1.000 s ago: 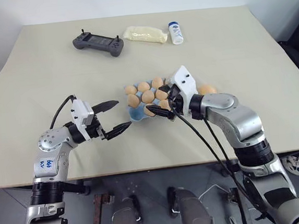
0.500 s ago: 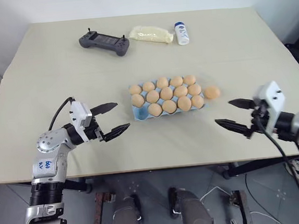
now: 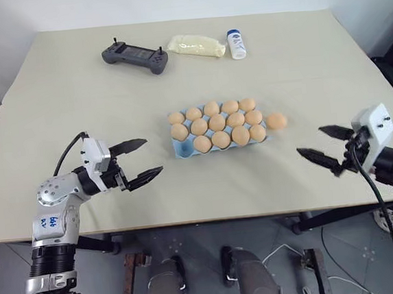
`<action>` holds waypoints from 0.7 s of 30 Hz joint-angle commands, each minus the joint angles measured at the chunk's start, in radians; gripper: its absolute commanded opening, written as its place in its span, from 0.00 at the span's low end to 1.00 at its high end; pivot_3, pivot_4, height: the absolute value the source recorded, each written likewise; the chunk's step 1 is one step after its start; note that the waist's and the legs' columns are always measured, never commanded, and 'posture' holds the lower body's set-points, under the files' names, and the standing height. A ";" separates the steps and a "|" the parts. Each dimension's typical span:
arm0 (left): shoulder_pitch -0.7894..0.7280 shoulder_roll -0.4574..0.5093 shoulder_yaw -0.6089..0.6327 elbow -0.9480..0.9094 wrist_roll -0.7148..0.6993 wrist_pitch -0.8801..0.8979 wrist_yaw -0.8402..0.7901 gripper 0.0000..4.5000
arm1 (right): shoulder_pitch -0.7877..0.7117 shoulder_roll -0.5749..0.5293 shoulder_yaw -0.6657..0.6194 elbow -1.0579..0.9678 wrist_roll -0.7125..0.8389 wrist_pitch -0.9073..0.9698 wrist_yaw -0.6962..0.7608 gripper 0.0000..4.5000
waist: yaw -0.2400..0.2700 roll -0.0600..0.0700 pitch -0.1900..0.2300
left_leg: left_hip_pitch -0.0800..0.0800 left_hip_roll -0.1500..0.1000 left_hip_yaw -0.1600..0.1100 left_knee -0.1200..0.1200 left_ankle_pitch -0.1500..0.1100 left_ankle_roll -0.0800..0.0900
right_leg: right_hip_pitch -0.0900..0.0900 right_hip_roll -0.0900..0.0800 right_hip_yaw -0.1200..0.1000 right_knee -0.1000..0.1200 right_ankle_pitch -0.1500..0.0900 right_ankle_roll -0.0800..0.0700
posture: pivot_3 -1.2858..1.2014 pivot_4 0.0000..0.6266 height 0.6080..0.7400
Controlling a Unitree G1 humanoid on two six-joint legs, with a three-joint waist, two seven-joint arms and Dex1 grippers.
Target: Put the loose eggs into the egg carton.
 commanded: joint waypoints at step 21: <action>0.064 0.001 0.037 -0.131 -0.028 0.005 0.061 1.00 | -0.540 0.220 0.175 0.861 -0.226 -0.383 -0.202 0.99 | -0.004 0.000 0.000 | 0.001 0.000 0.001 0.004 0.001 0.001 | -0.001 0.000 0.000 0.012 0.001 0.002 | 0.52 0.24 1.00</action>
